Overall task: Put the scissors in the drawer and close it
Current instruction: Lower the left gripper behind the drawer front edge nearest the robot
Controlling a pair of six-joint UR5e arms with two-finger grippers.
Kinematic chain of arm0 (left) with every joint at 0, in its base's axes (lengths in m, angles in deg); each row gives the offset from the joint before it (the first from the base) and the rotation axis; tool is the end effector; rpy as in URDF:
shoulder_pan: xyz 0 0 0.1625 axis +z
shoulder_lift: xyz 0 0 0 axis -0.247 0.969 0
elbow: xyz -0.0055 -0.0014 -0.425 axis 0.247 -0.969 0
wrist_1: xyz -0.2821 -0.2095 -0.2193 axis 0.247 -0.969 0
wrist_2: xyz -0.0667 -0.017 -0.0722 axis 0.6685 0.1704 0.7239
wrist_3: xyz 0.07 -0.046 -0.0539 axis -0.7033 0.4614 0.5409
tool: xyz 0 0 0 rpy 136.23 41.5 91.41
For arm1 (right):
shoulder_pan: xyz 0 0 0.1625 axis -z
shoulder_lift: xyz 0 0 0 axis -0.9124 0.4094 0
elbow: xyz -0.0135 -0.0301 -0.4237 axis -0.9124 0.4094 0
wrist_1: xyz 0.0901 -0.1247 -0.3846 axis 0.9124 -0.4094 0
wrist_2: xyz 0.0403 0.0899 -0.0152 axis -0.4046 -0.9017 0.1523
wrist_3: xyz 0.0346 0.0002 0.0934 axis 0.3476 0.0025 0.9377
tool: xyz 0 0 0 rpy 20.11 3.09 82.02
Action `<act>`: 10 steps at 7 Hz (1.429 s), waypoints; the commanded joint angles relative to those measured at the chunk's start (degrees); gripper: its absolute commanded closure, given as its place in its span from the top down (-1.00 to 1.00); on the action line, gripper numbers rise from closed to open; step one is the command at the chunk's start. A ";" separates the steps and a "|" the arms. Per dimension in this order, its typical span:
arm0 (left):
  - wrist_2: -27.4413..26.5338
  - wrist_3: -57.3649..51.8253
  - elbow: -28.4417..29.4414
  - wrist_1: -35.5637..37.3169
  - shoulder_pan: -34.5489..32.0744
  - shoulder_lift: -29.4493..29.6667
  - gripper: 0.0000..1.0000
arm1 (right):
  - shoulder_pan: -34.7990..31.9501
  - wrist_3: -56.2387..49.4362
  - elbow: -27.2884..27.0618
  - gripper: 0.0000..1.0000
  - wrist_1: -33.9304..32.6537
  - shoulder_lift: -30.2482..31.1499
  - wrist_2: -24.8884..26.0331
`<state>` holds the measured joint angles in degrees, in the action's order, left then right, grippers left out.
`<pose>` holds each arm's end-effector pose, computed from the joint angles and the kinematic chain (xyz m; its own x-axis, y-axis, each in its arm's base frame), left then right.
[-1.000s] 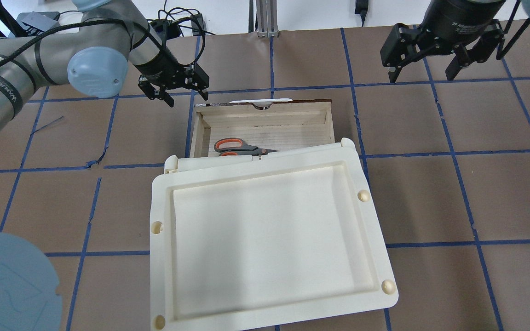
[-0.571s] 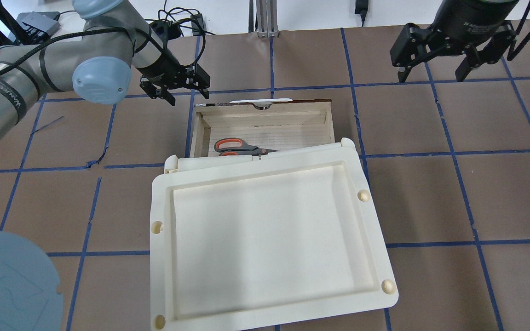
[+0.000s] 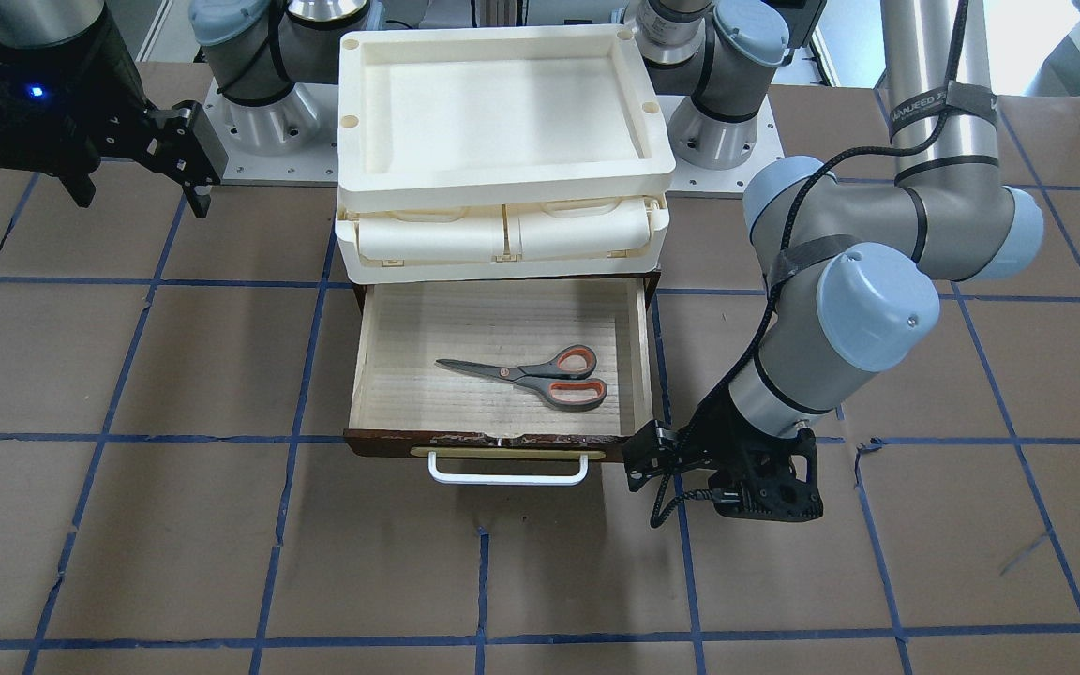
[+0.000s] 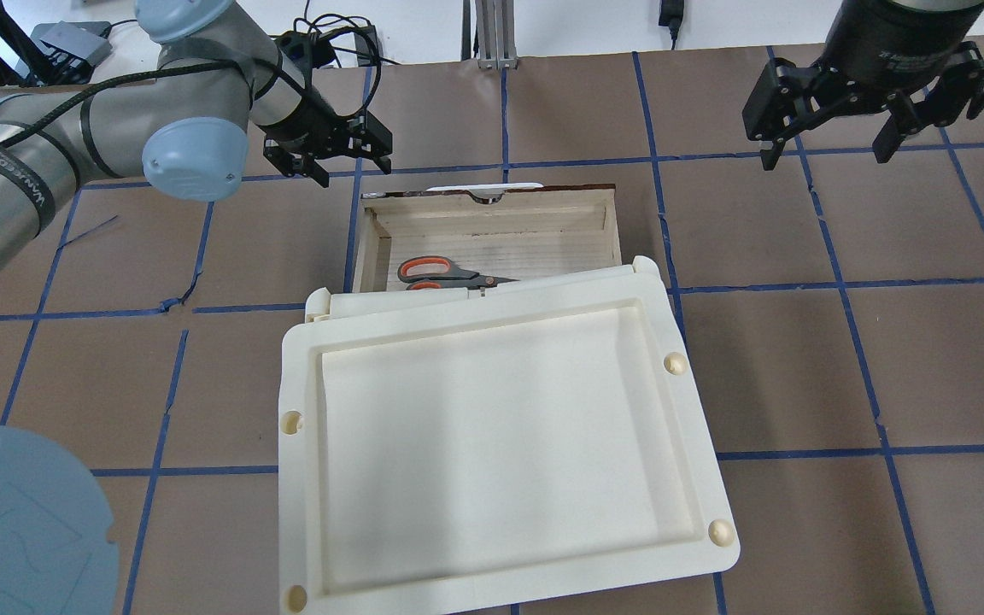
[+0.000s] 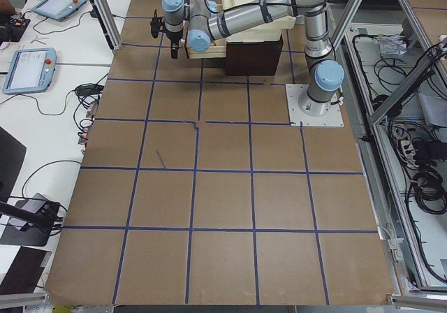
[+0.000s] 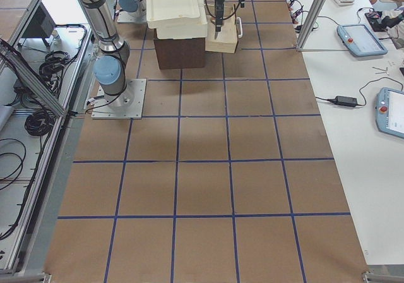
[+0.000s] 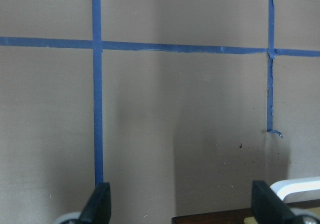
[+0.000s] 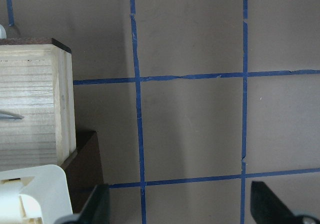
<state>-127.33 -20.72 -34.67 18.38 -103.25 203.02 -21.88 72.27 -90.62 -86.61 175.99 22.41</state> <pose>-0.1461 -0.6443 0.3104 -0.9692 0.0013 0.2465 -0.0292 0.9923 -0.1202 0.1068 -0.4918 0.5350 -0.9972 0.0290 0.0695 0.0283 0.9995 -0.0121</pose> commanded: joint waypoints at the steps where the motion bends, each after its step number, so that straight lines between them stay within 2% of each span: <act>1: 0.03 0.14 -0.45 0.01 0.00 -0.05 1.00 | 0.00 -1.08 0.28 1.00 0.22 -0.18 -2.47; 3: 0.12 6.53 -0.97 -0.78 0.00 0.04 1.00 | 0.00 -4.60 0.45 1.00 -0.04 -0.45 -2.75; 5: 0.03 6.47 -1.06 -1.91 0.00 0.04 1.00 | 0.00 -4.34 0.10 1.00 0.05 -0.45 -2.75; 7: 0.03 6.12 -0.98 -9.62 0.00 -0.66 1.00 | 0.00 -4.52 0.01 1.00 -0.13 -0.53 -2.75; 10: 1.16 6.56 -0.98 -13.94 0.00 -0.84 1.00 | 0.00 -4.69 -0.16 1.00 -0.13 -0.62 -2.75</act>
<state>-126.97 -14.33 -35.65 6.79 -103.25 202.33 -21.88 67.65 -90.71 -86.74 175.43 19.66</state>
